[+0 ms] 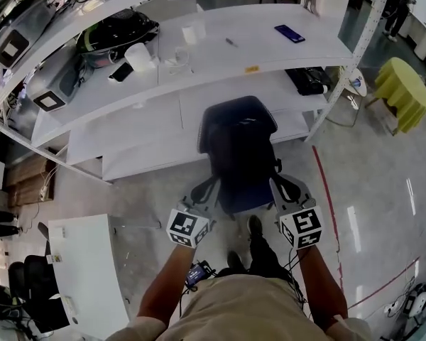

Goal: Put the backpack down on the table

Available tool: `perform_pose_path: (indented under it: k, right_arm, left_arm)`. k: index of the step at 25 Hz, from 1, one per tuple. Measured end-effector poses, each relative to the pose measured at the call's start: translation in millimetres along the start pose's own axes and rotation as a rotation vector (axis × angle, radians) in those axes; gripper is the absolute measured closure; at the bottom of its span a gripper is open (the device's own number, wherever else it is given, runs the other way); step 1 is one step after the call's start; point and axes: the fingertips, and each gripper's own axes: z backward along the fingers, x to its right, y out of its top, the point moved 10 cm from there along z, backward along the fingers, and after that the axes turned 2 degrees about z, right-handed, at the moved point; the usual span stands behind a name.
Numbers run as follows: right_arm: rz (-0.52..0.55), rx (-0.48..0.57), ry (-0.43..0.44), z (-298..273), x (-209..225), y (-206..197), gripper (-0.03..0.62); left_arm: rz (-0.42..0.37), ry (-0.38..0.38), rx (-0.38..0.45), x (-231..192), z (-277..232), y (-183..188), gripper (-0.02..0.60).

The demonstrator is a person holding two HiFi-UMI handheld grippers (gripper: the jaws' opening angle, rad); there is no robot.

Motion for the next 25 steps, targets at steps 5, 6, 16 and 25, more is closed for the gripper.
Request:
perform_pose_path:
  k: [5,6,16,25]
  right_arm:
    - [-0.023,-0.049,0.043,-54.5,37.5,-23.3,0.565]
    - [-0.026,-0.059,0.05,-67.3,46.0,-28.1,0.565]
    - [-0.069,-0.192,0.164,-189.7,128.7,-99.8,0.422]
    - [-0.112,-0.334,0.241,-258.8,163.9,-175.9,0.382]
  left_arm:
    - [0.052,0.048,-0.05,-31.2,-43.9,-31.5,0.565]
    - [0.064,0.056,-0.06,-38.4,-53.7,-38.1,0.565]
    - [0.213,0.141,-0.187,-101.6,-149.1,-129.2,0.422]
    - [0.341,0.19,-0.271,-134.1,-184.9,-209.7,0.313]
